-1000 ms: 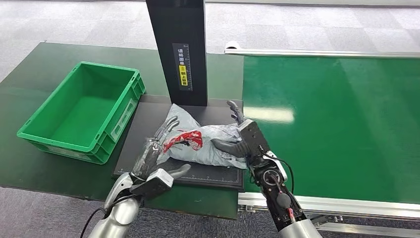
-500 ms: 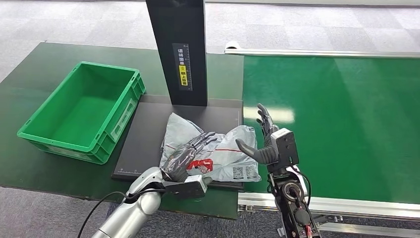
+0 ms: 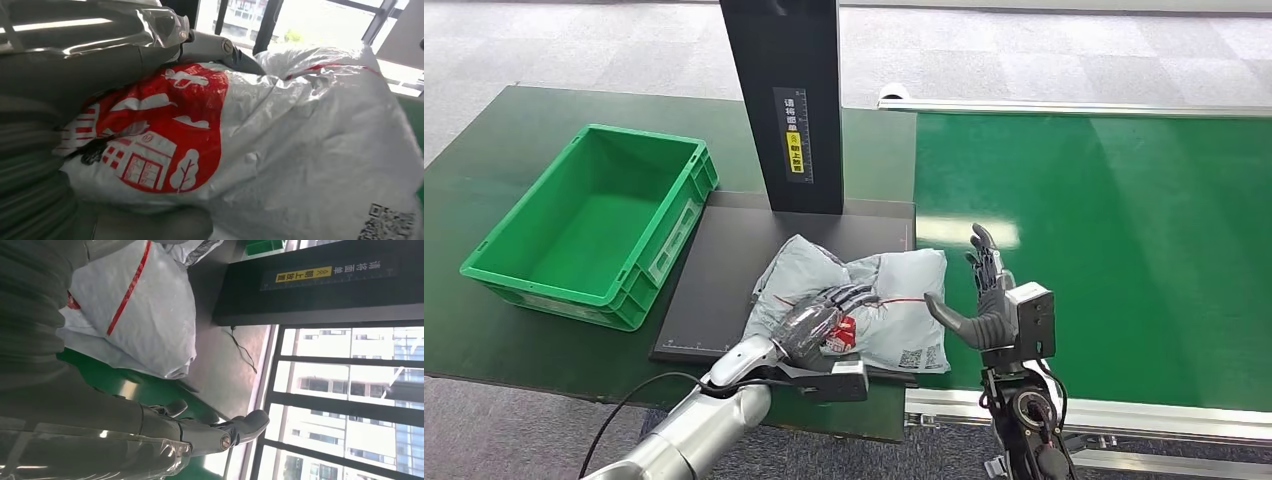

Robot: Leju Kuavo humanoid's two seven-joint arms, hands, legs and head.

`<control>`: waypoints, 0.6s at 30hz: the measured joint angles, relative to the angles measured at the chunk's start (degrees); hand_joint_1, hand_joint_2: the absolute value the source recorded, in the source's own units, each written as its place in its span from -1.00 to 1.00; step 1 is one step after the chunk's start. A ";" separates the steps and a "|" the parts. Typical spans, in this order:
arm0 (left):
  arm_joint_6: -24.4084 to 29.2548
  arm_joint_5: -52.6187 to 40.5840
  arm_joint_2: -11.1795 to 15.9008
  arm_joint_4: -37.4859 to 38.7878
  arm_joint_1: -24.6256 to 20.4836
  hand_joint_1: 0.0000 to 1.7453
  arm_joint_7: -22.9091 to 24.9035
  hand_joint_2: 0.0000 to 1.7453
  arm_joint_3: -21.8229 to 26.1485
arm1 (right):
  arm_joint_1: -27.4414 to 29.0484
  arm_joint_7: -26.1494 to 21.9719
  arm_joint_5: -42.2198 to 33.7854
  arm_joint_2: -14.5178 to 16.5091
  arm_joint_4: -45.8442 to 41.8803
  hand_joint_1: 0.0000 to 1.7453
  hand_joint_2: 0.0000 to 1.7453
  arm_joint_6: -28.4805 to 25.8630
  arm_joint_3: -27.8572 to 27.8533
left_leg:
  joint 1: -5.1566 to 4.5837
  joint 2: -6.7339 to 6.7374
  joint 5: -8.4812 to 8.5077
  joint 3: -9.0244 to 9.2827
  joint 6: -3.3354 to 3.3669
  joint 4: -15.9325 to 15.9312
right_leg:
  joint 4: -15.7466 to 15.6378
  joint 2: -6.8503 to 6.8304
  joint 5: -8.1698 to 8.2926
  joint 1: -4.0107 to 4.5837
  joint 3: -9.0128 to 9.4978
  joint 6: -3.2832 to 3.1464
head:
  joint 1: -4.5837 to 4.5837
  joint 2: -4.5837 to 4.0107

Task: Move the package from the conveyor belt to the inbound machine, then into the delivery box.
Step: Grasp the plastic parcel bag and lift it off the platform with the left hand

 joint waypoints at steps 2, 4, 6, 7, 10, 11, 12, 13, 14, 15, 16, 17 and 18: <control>2.64 -0.50 -0.72 2.23 -1.21 1.00 1.15 1.00 -0.68 | 0.44 0.16 -0.12 -0.03 -0.61 -1.00 1.00 -0.30 0.00 | 0.00 0.00 0.00 0.03 0.00 0.00 | 0.00 -0.01 0.00 0.00 0.05 0.00 | 0.01 0.00; 5.01 -0.08 -1.21 3.92 -2.23 1.00 1.63 1.00 -0.93 | 1.07 0.40 -0.16 -0.04 -1.26 -1.00 1.00 -0.63 0.00 | 0.00 0.00 0.00 0.08 0.00 0.00 | 0.00 0.00 0.00 0.00 0.11 0.00 | 0.01 0.00; 7.24 0.68 -1.30 4.70 -2.95 1.00 1.73 1.00 -0.92 | 1.86 0.56 -0.25 -0.10 -1.90 -1.00 1.00 -1.08 0.00 | 0.00 0.00 0.00 0.13 0.00 0.00 | 0.00 0.00 0.00 0.00 0.16 0.00 | 0.00 0.00; 8.17 0.99 -1.26 4.81 -3.27 1.00 1.73 1.00 -0.85 | 2.21 0.61 -0.33 -0.16 -2.15 -1.00 1.00 -1.26 0.00 | 0.00 0.00 0.00 0.14 0.00 0.00 | 0.00 0.00 0.00 0.00 0.16 0.00 | 0.00 0.00; 9.77 1.64 -0.98 4.75 -4.15 1.00 1.72 1.00 -0.35 | 2.94 0.73 -0.58 -0.37 -2.74 -1.00 1.00 -1.73 -0.02 | 0.00 0.03 0.00 0.18 0.00 0.00 | 0.00 0.00 0.00 0.01 0.20 0.00 | 0.00 0.00; 10.19 1.75 -0.88 4.60 -4.30 1.00 1.74 1.00 -0.16 | 3.10 0.78 -0.64 -0.43 -2.90 -1.00 1.00 -1.86 -0.02 | 0.00 0.04 0.00 0.20 0.00 -0.01 | 0.00 0.00 0.01 0.01 0.21 0.00 | 0.00 0.00; 11.01 1.90 -0.73 4.18 -4.28 1.00 1.64 1.00 0.05 | 3.23 0.83 -0.71 -0.50 -3.02 -1.00 1.00 -2.06 -0.04 | 0.00 0.05 0.00 0.22 0.00 -0.01 | 0.00 0.01 0.01 0.01 0.21 -0.01 | 0.01 0.00; 12.30 2.15 -0.48 3.25 -4.10 1.00 1.50 1.00 0.36 | 3.38 0.88 -0.78 -0.56 -3.11 -1.00 1.00 -2.28 -0.08 | 0.00 0.06 0.00 0.22 0.00 0.00 | 0.00 0.02 0.01 0.01 0.20 -0.01 | 0.01 0.00; 13.50 2.43 -0.05 1.74 -3.85 1.00 1.55 1.00 0.83 | 3.58 0.92 -0.84 -0.62 -3.18 -1.00 1.00 -2.57 -0.16 | 0.01 0.07 0.01 0.22 0.00 0.00 | 0.00 0.02 0.01 0.01 0.19 -0.01 | 0.01 0.00; 14.11 2.61 0.59 -0.64 -3.53 1.00 1.98 1.00 1.50 | 3.81 0.95 -0.89 -0.68 -3.22 -1.00 1.00 -2.87 -0.28 | 0.01 0.07 0.01 0.20 0.00 0.00 | 0.01 0.03 0.01 0.01 0.18 -0.01 | 0.01 0.00; 14.13 2.56 1.37 -3.56 -3.22 1.00 2.72 1.00 2.32 | 4.08 0.97 -0.92 -0.73 -3.25 -1.00 1.00 -3.09 -0.42 | 0.01 0.07 0.01 0.19 0.00 0.00 | 0.01 0.03 0.01 0.02 0.16 -0.01 | -0.01 0.00; 13.80 2.27 2.21 -6.71 -2.96 1.00 3.52 1.00 3.23 | 4.34 0.95 -0.94 -0.79 -3.26 -1.00 1.00 -3.28 -0.57 | 0.01 0.06 0.01 0.16 0.00 0.00 | 0.01 0.03 0.01 0.02 0.13 -0.01 | -0.01 0.00; 13.68 1.84 2.97 -9.81 -2.68 1.00 4.12 1.00 4.16 | 4.56 0.90 -0.96 -0.84 -3.26 -1.00 1.00 -3.47 -0.72 | 0.01 0.05 0.01 0.14 0.00 -0.01 | 0.01 0.02 0.01 0.02 0.11 -0.01 | -0.01 0.00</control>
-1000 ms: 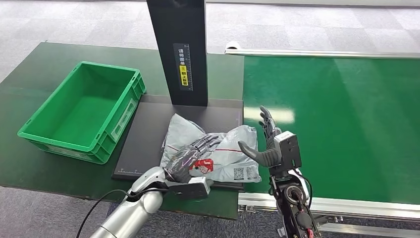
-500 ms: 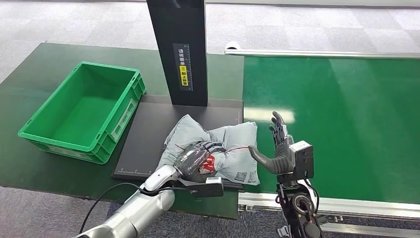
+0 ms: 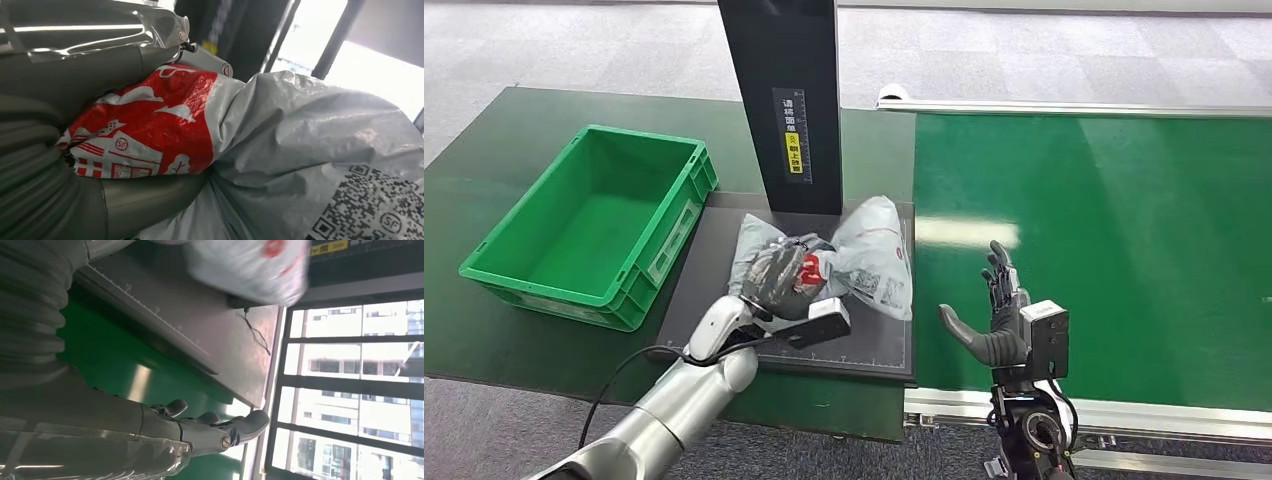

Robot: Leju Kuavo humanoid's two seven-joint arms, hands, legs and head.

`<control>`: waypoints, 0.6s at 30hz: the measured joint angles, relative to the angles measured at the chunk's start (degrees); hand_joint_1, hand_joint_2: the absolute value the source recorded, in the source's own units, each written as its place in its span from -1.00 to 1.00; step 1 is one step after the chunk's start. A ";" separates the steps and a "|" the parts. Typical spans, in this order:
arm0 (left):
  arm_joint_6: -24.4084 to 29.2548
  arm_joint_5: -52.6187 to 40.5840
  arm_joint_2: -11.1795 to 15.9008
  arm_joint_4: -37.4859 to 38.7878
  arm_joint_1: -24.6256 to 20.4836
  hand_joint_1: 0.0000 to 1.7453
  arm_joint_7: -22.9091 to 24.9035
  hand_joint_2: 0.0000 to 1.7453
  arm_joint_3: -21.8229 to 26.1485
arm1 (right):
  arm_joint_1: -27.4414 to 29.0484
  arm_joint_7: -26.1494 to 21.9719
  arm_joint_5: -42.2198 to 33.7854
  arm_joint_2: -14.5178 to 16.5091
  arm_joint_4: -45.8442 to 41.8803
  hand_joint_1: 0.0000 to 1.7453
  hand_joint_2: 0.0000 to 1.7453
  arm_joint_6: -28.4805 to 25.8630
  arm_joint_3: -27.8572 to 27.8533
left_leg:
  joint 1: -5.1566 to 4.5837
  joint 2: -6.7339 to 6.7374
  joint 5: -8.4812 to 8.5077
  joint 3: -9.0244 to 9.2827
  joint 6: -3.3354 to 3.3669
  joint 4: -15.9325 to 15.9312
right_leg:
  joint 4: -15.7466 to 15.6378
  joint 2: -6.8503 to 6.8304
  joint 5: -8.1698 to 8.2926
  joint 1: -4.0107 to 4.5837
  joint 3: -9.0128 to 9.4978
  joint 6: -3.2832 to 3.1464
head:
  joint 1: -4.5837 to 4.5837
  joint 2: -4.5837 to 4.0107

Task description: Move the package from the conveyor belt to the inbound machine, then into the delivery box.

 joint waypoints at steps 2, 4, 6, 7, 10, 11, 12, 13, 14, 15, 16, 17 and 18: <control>1.26 -0.68 1.32 -5.81 0.70 1.00 0.24 1.00 1.73 | 0.41 -0.20 -0.02 -0.08 0.00 -1.00 1.00 -0.41 -0.26 | 0.00 0.02 0.00 -0.06 0.00 0.00 | 0.01 0.00 0.00 0.00 -0.06 0.00 | 0.01 0.00; 3.24 -0.92 2.70 -12.20 1.69 1.00 0.23 1.00 3.61 | 1.11 -0.70 -0.11 -0.22 -0.08 -1.00 1.00 -1.00 -0.57 | 0.00 0.05 -0.01 -0.12 0.00 0.00 | 0.01 0.01 0.00 0.00 -0.13 0.00 | 0.02 0.00; 5.26 -0.68 4.37 -19.51 2.64 1.00 0.24 1.00 6.34 | 2.34 -1.38 -0.38 -0.54 -0.45 -1.00 1.00 -1.67 -0.94 | 0.00 0.04 -0.01 -0.20 0.00 0.00 | 0.02 0.01 -0.01 0.00 -0.20 0.00 | 0.01 -0.01; 5.95 -0.46 5.15 -22.88 2.93 1.00 0.28 1.00 7.95 | 2.97 -1.63 -0.53 -0.72 -0.69 -1.00 1.00 -1.92 -1.10 | 0.00 0.02 -0.01 -0.22 0.00 0.00 | 0.01 0.00 -0.01 0.00 -0.23 0.00 | 0.01 -0.01; 7.55 -0.03 6.52 -30.03 3.62 1.00 -1.13 1.00 12.19 | 4.09 -1.95 -0.79 -1.10 -1.27 -1.00 1.00 -2.15 -1.44 | 0.00 -0.02 -0.01 -0.26 0.00 -0.01 | 0.01 -0.01 -0.02 0.00 -0.23 0.00 | 0.01 0.00; 8.19 -0.02 6.61 -31.92 4.05 1.00 -2.45 1.00 13.56 | 4.26 -1.97 -0.83 -1.16 -1.43 -1.00 1.00 -2.15 -1.47 | 0.00 0.00 -0.01 -0.26 0.00 -0.01 | 0.01 0.00 -0.02 0.00 -0.23 0.00 | 0.01 0.00; 8.71 -0.04 6.56 -33.57 4.43 1.00 -3.75 1.00 15.20 | 4.41 -1.99 -0.85 -1.19 -1.55 -1.00 1.00 -2.15 -1.47 | 0.00 0.02 -0.01 -0.26 0.00 -0.01 | 0.01 0.00 -0.02 0.00 -0.24 0.00 | 0.01 0.00; 9.06 -0.07 6.44 -34.97 4.57 1.00 -4.58 1.00 17.09 | 4.55 -2.00 -0.86 -1.20 -1.62 -1.00 1.00 -2.15 -1.47 | 0.00 0.04 -0.01 -0.25 0.00 -0.01 | 0.01 0.01 -0.02 0.00 -0.24 0.00 | 0.02 0.00; 9.24 -0.02 6.36 -36.07 4.40 1.00 -4.62 1.00 19.27 | 4.69 -2.00 -0.84 -1.19 -1.68 -1.00 1.00 -2.12 -1.47 | 0.00 0.06 -0.01 -0.24 0.00 -0.01 | 0.01 0.01 -0.02 0.00 -0.23 0.00 | 0.02 0.00; 9.31 0.09 6.39 -36.60 3.89 1.00 -3.64 1.00 21.59 | 4.79 -1.99 -0.76 -1.14 -1.70 -1.00 1.00 -2.07 -1.47 | 0.00 0.08 -0.01 -0.22 0.00 -0.01 | 0.01 0.02 -0.01 0.00 -0.24 0.00 | 0.01 0.00; 9.32 0.21 6.58 -36.41 3.00 1.00 -1.97 1.00 23.85 | 4.85 -1.96 -0.62 -1.05 -1.72 -1.00 1.00 -1.97 -1.47 | 0.00 0.08 0.00 -0.20 0.00 -0.01 | 0.01 0.02 -0.01 0.00 -0.23 -0.01 | 0.01 0.00; 9.33 0.30 6.96 -35.50 1.86 1.00 -0.18 1.00 26.01 | 4.88 -1.92 -0.42 -0.95 -1.74 -1.00 1.00 -1.83 -1.47 | 0.01 0.07 0.02 -0.19 -0.02 -0.01 | 0.01 0.01 -0.01 0.01 -0.23 -0.01 | 0.01 0.00; 9.35 0.28 7.48 -34.09 0.63 1.00 1.20 1.00 27.77 | 4.88 -1.87 -0.20 -0.84 -1.74 -1.00 1.00 -1.71 -1.47 | 0.04 0.05 0.04 -0.19 -0.03 -0.01 | 0.01 0.00 -0.01 0.03 -0.22 -0.01 | 0.00 0.00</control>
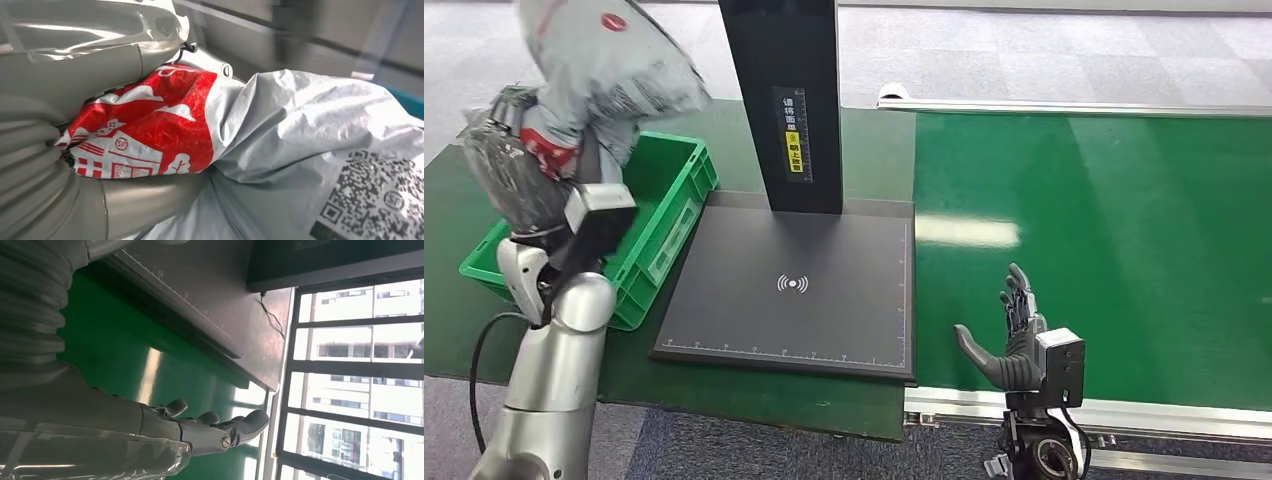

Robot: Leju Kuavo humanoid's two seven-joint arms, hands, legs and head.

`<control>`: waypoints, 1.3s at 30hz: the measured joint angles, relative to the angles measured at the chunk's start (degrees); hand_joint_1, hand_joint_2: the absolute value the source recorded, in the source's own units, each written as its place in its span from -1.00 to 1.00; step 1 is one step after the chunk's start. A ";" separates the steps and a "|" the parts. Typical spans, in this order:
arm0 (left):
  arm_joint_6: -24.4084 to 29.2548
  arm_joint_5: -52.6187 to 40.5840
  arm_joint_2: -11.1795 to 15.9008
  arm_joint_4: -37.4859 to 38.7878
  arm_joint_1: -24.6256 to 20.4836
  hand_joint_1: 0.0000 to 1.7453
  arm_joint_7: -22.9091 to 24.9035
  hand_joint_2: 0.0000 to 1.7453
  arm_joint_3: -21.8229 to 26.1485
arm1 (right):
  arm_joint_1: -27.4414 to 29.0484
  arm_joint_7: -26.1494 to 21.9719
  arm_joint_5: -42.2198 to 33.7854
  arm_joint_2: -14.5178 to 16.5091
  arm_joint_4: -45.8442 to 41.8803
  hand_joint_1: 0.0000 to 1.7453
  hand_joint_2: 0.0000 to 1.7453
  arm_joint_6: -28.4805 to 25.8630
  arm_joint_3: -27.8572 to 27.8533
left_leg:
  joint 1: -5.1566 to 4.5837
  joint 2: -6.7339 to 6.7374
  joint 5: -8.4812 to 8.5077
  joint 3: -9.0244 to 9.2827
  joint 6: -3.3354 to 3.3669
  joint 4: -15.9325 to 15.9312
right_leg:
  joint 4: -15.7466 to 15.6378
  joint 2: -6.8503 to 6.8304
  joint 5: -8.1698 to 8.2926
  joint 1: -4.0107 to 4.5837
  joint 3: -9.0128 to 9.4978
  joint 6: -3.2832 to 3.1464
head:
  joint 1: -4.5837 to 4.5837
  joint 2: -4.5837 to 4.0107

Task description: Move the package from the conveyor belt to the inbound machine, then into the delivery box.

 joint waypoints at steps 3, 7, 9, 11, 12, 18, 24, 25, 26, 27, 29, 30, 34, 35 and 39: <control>0.04 -0.22 1.26 4.37 -2.84 1.00 1.08 1.00 3.53 | -0.02 0.09 0.36 0.32 -0.01 -1.00 1.00 0.18 0.02 | 0.05 -0.06 0.06 0.00 -0.02 0.00 | 0.03 -0.02 0.01 0.04 0.03 -0.01 | 0.01 0.00; -0.25 -1.63 1.96 8.30 -4.85 1.00 2.61 1.00 5.31 | -0.07 0.30 0.38 0.55 -0.01 -1.00 1.00 0.58 0.06 | 0.03 -0.07 0.06 -0.03 -0.01 0.00 | 0.05 -0.02 0.01 0.02 0.02 -0.01 | 0.02 0.00; -0.77 -4.22 2.72 12.24 -6.95 1.00 5.21 1.00 5.40 | -0.37 0.73 0.31 0.54 -0.01 -1.00 1.00 1.33 0.28 | 0.01 -0.07 0.06 -0.05 -0.01 0.00 | 0.05 -0.02 0.01 0.01 0.01 0.00 | 0.02 0.00; -1.19 -7.89 3.94 18.56 -10.36 1.00 8.13 1.00 5.39 | -1.00 1.27 0.08 0.52 0.00 -1.00 1.00 2.17 0.75 | 0.01 -0.07 0.06 -0.05 -0.01 0.00 | 0.04 -0.02 0.02 0.01 -0.01 -0.01 | 0.03 0.00; -1.30 -9.80 4.64 22.21 -12.32 1.00 9.44 1.00 5.38 | -1.38 1.53 -0.10 0.51 0.01 -1.00 1.00 2.53 1.03 | 0.01 -0.05 0.06 -0.04 -0.01 0.00 | 0.04 -0.01 0.03 0.01 -0.02 -0.03 | 0.02 0.00; -1.44 -14.77 7.22 40.76 -21.71 1.00 11.93 1.00 5.33 | -3.31 2.19 -0.68 0.49 0.68 -1.00 1.00 3.30 2.65 | 0.05 0.00 0.09 -0.03 -0.04 0.00 | 0.07 0.01 0.07 0.05 -0.05 -0.09 | 0.01 0.00; -1.31 -16.25 6.83 49.18 -25.03 1.00 11.93 1.00 4.82 | -4.52 2.05 -1.15 0.49 1.76 -1.00 1.00 3.18 3.51 | 0.03 -0.01 0.08 -0.11 -0.04 0.00 | 0.07 0.01 0.06 0.03 -0.11 -0.08 | 0.03 0.00; -1.31 -16.32 6.70 49.91 -25.30 1.00 11.94 1.00 4.73 | -4.61 2.04 -1.23 0.49 1.89 -1.00 1.00 3.17 3.57 | 0.03 -0.01 0.08 -0.12 -0.04 0.01 | 0.07 0.01 0.06 0.02 -0.12 -0.08 | 0.03 0.00; -1.31 -16.37 6.59 50.52 -25.52 1.00 11.96 1.00 4.66 | -4.68 2.03 -1.31 0.49 2.01 -1.00 1.00 3.16 3.62 | 0.02 -0.01 0.08 -0.13 -0.03 0.01 | 0.07 0.01 0.07 0.02 -0.13 -0.08 | 0.02 0.00; -1.31 -16.38 6.50 50.99 -25.70 1.00 11.97 1.00 4.60 | -4.72 2.02 -1.38 0.49 2.14 -1.00 1.00 3.16 3.66 | 0.02 0.00 0.08 -0.13 -0.03 0.01 | 0.07 0.01 0.07 0.02 -0.13 -0.08 | 0.03 0.00; -1.31 -16.41 6.35 51.75 -25.99 1.00 11.99 1.00 4.49 | -4.75 2.01 -1.47 0.49 2.34 -1.00 1.00 3.16 3.69 | 0.02 -0.01 0.08 -0.13 -0.03 0.01 | 0.07 0.00 0.07 0.02 -0.13 -0.08 | 0.02 0.00; -1.31 -16.42 6.29 52.06 -26.12 1.00 11.99 1.00 4.46 | -4.75 2.01 -1.50 0.48 2.42 -1.00 1.00 3.16 3.70 | 0.02 -0.01 0.08 -0.13 -0.03 0.01 | 0.07 0.00 0.07 0.02 -0.13 -0.08 | 0.02 0.00; -1.31 -16.43 6.14 52.93 -26.37 1.00 11.99 1.00 4.42 | -4.76 1.99 -1.54 0.45 2.59 -1.00 1.00 3.16 3.72 | 0.03 0.00 0.08 -0.12 -0.04 0.01 | 0.07 0.01 0.07 0.03 -0.14 -0.08 | 0.01 0.00; -1.31 -16.43 6.11 53.10 -26.38 1.00 11.99 1.00 4.41 | -4.76 1.99 -1.54 0.44 2.61 -1.00 1.00 3.16 3.73 | 0.04 0.00 0.08 -0.12 -0.04 0.01 | 0.07 0.01 0.07 0.03 -0.14 -0.08 | 0.02 0.00; -1.32 -16.43 6.10 53.48 -26.40 1.00 11.99 1.00 4.39 | -4.76 1.99 -1.54 0.40 2.63 -1.00 1.00 3.14 3.74 | 0.04 0.00 0.08 -0.12 -0.04 0.01 | 0.07 0.01 0.07 0.03 -0.14 -0.08 | 0.02 -0.01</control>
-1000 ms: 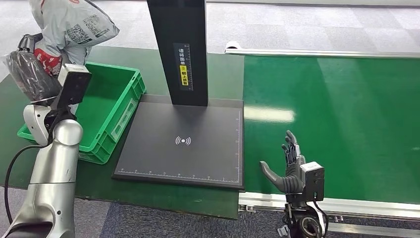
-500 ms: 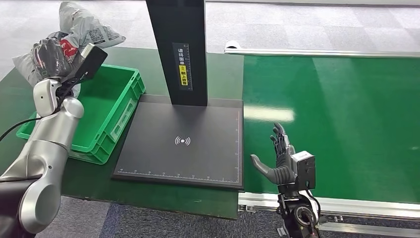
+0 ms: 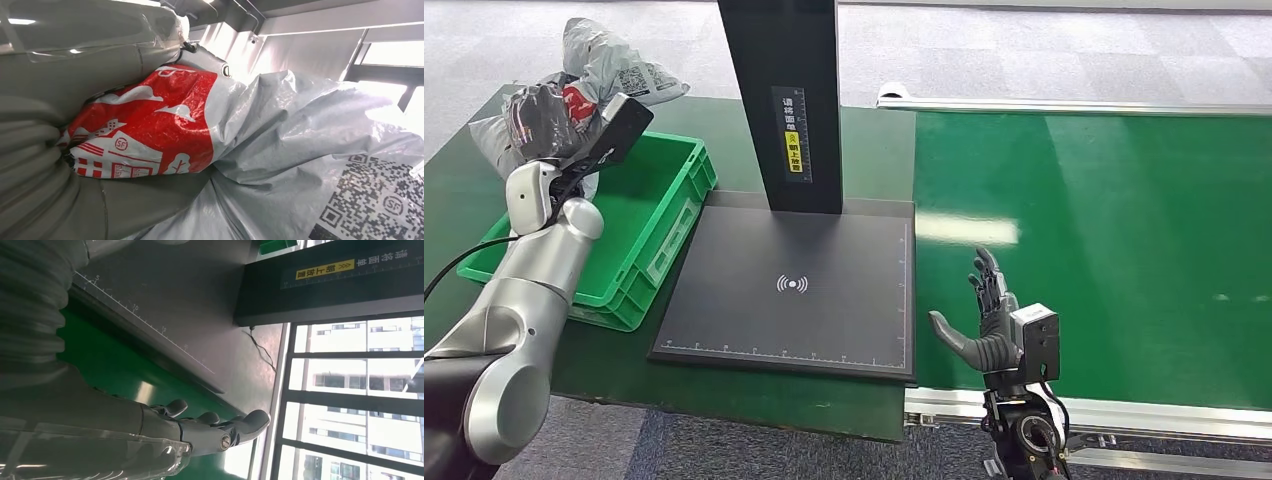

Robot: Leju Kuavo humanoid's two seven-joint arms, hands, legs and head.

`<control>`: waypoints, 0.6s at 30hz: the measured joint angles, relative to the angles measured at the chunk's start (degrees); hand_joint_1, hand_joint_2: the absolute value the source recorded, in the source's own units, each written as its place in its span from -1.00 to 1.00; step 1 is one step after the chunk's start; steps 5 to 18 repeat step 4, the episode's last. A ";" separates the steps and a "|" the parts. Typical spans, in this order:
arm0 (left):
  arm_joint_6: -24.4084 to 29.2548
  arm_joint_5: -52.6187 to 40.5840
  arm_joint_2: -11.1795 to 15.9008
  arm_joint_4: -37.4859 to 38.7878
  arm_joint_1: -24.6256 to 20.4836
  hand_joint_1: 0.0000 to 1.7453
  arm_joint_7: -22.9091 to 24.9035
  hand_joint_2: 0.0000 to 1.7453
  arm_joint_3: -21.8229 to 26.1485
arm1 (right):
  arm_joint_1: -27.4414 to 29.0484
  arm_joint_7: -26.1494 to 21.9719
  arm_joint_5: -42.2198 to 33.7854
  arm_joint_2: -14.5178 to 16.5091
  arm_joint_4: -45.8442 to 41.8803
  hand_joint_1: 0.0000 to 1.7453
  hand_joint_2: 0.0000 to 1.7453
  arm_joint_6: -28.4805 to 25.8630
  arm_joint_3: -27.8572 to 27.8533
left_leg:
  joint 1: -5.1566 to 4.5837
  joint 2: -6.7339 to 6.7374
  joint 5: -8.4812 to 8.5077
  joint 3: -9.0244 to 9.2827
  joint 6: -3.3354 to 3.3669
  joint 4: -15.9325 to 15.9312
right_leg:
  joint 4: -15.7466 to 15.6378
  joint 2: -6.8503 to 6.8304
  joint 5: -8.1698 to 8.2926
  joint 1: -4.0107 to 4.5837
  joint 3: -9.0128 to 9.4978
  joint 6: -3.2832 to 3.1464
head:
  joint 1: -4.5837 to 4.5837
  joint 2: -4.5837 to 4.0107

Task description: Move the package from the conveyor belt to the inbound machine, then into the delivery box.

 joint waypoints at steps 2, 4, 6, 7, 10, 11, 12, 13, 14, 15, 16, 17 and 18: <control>-0.05 -0.01 -0.02 0.03 -0.03 0.69 -0.01 1.00 -0.02 | 0.00 -0.01 -0.05 -0.01 0.01 -1.00 1.00 -0.11 0.00 | 0.00 0.00 0.00 0.00 0.00 0.00 | 0.00 0.00 0.00 0.00 0.00 0.00 | 0.00 0.01; -0.14 -0.01 -0.08 0.06 -0.06 -0.03 -0.04 1.00 -0.07 | 0.00 -0.02 -0.12 -0.01 0.01 -1.00 1.00 -0.26 0.00 | 0.00 0.00 0.00 0.00 0.00 0.00 | 0.00 0.00 0.00 0.00 0.00 0.00 | 0.01 0.01; -0.14 -0.01 -0.08 0.06 -0.06 -0.03 -0.04 1.00 -0.07 | 0.00 -0.02 -0.12 -0.01 0.01 -1.00 1.00 -0.26 0.00 | 0.00 0.00 0.00 0.00 0.00 0.00 | 0.00 0.00 0.00 0.00 0.00 0.00 | 0.01 0.01; -0.14 -0.01 -0.08 0.06 -0.06 -0.03 -0.04 1.00 -0.07 | 0.00 -0.02 -0.12 -0.01 0.01 -1.00 1.00 -0.26 0.00 | 0.00 0.00 0.00 0.00 0.00 0.00 | 0.00 0.00 0.00 0.00 0.00 0.00 | 0.01 0.01; -0.14 -0.01 -0.08 0.06 -0.06 -0.03 -0.04 1.00 -0.07 | 0.00 -0.02 -0.12 -0.01 0.01 -1.00 1.00 -0.26 0.00 | 0.00 0.00 0.00 0.00 0.00 0.00 | 0.00 0.00 0.00 0.00 0.00 0.00 | 0.01 0.01; -0.14 -0.01 -0.08 0.06 -0.06 -0.03 -0.04 1.00 -0.07 | 0.00 -0.02 -0.12 -0.01 0.01 -1.00 1.00 -0.26 0.00 | 0.00 0.00 0.00 0.00 0.00 0.00 | 0.00 0.00 0.00 0.00 0.00 0.00 | 0.01 0.01; -0.14 -0.01 -0.08 0.06 -0.06 -0.03 -0.04 1.00 -0.07 | 0.00 -0.02 -0.12 -0.01 0.01 -1.00 1.00 -0.26 0.00 | 0.00 0.00 0.00 0.00 0.00 0.00 | 0.00 0.00 0.00 0.00 0.00 0.00 | 0.01 0.01; -0.14 -0.01 -0.08 0.06 -0.06 -0.03 -0.04 1.00 -0.07 | 0.00 -0.02 -0.12 -0.01 0.01 -1.00 1.00 -0.26 0.00 | 0.00 0.00 0.00 0.00 0.00 0.00 | 0.00 0.00 0.00 0.00 0.00 0.00 | 0.01 0.01; -0.14 -0.01 -0.08 0.06 -0.06 -0.03 -0.04 1.00 -0.07 | 0.00 -0.02 -0.12 -0.01 0.01 -1.00 1.00 -0.26 0.00 | 0.00 0.00 0.00 0.00 0.00 0.00 | 0.00 0.00 0.00 0.00 0.00 0.00 | 0.01 0.01; -0.14 -0.01 -0.08 0.06 -0.06 -0.03 -0.04 1.00 -0.07 | 0.00 -0.02 -0.12 -0.01 0.01 -1.00 1.00 -0.26 0.00 | 0.00 0.00 0.00 0.00 0.00 0.00 | 0.00 0.00 0.00 0.00 0.00 0.00 | 0.01 0.01; -0.14 -0.01 -0.08 0.06 -0.06 -0.03 -0.04 1.00 -0.07 | 0.00 -0.02 -0.12 -0.01 0.01 -1.00 1.00 -0.26 0.00 | 0.00 0.00 0.00 0.00 0.00 0.00 | 0.00 0.00 0.00 0.00 0.00 0.00 | 0.01 0.01; -0.14 -0.01 -0.08 0.06 -0.06 -0.03 -0.04 1.00 -0.07 | 0.00 -0.02 -0.12 -0.01 0.01 -1.00 1.00 -0.26 0.00 | 0.00 0.00 0.00 0.00 0.00 0.00 | 0.00 0.00 0.00 0.00 0.00 0.00 | 0.01 0.01; -0.14 -0.01 -0.08 0.06 -0.06 -0.03 -0.04 1.00 -0.07 | 0.00 -0.02 -0.12 -0.01 0.01 -1.00 1.00 -0.26 0.00 | 0.00 0.00 0.00 0.00 0.00 0.00 | 0.00 0.00 0.00 0.00 0.00 0.00 | 0.01 0.01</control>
